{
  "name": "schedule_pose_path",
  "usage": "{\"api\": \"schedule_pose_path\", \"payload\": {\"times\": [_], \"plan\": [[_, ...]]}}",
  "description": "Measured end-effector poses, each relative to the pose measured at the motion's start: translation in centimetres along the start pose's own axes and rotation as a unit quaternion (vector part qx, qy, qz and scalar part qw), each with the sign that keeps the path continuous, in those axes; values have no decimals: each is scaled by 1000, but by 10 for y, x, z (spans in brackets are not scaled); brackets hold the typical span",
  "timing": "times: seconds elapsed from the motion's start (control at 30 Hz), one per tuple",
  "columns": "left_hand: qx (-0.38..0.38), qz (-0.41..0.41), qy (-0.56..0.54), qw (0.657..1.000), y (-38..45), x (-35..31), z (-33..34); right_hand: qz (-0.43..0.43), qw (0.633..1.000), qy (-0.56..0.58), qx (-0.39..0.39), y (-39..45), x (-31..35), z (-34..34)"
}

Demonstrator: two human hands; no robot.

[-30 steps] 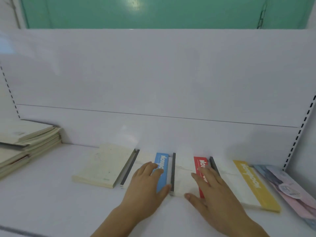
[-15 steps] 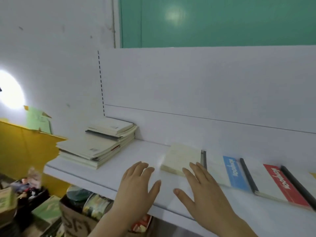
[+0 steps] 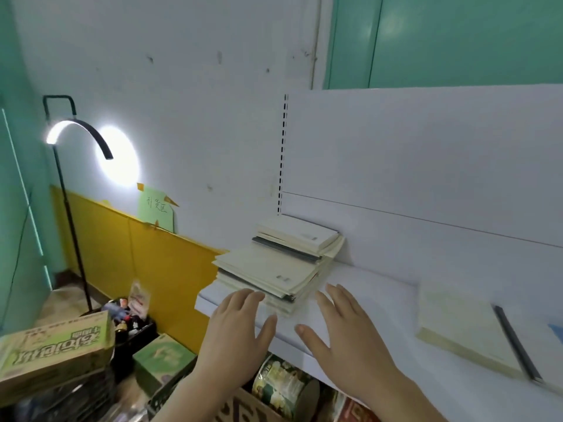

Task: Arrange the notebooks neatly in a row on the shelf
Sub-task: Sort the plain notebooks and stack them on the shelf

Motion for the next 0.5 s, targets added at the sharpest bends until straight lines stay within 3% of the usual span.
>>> {"api": "schedule_pose_path", "payload": {"times": [0.27,0.43,0.5], "plan": [[14,2,69,998,56,67,5,-24,1000,-7,-5,94,42,35],[55,9,86,995,78,96,22,-25,996,-81,7,121,53,47],[36,32,93,994,83,105,25,-29,995,-91,-17,123,58,42]]}}
Point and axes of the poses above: each hand's wrist, its own y-axis towards the middle knuckle, its own z-axis out of the palm, x = y × z, the point moved 1 cm from there along y, towards the middle knuckle, and after that the axes turned 12 degrees about z, right-handed, at the moved point
